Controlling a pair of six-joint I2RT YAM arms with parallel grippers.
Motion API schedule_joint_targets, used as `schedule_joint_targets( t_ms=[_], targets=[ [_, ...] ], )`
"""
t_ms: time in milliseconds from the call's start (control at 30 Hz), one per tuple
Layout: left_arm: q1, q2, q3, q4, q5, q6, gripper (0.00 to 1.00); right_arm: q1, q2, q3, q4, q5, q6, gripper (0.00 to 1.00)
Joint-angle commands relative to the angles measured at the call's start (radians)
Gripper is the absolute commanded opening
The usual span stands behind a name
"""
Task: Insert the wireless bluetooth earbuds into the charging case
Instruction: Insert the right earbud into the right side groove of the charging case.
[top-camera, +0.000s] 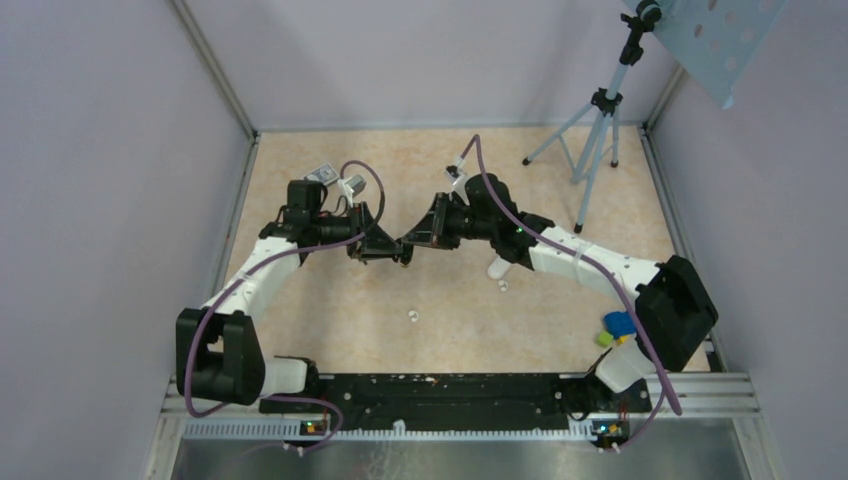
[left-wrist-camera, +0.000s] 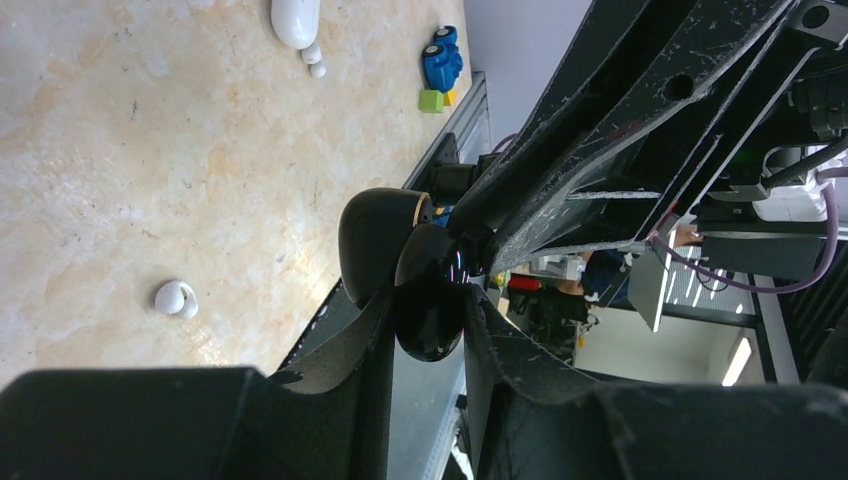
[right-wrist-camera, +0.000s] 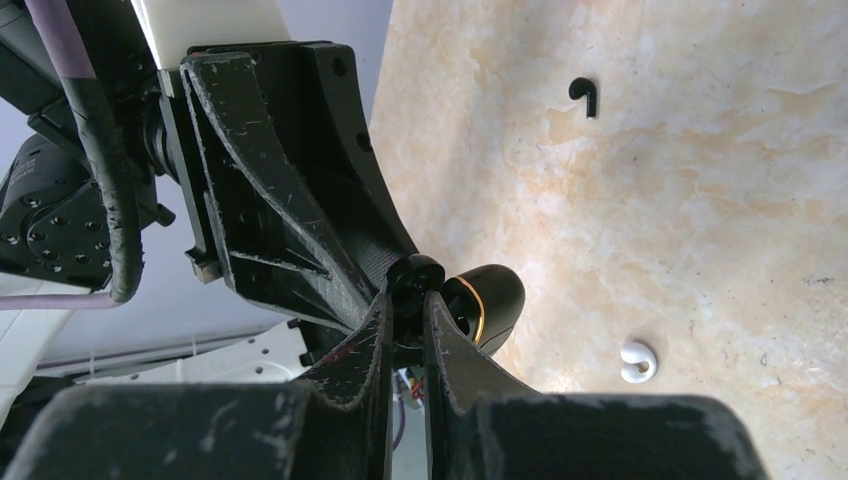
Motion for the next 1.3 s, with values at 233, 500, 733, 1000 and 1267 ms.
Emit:
schedule_joint_targets(
  t_ms=[233,500,733,1000,1267],
  targets=[
    [0.005,-0.034,0.018,0.011,0.053,0.037,0.0,-0.014,-0.002,-0.016,0.039,0.066,0.03,0.02],
    [0.005,-0.04,0.018,0.009,0.058,0.042,0.0,-0.014,0.009,-0.016,0.04,0.069,0.031,0.08],
    [0.005,-0.044,0.018,0.009,0.069,0.048,0.0,-0.014,0.022,-0.009,0.043,0.067,0.03,0.17],
    [0.005,-0.052,0.007,0.002,0.079,0.057,0.0,-0.014,0.047,0.019,0.04,0.072,0.026,0.17],
    [0.005,-0.058,0.012,0.003,0.083,0.057,0.0,-0.014,0.064,0.038,0.008,0.087,0.002,0.17]
  ],
)
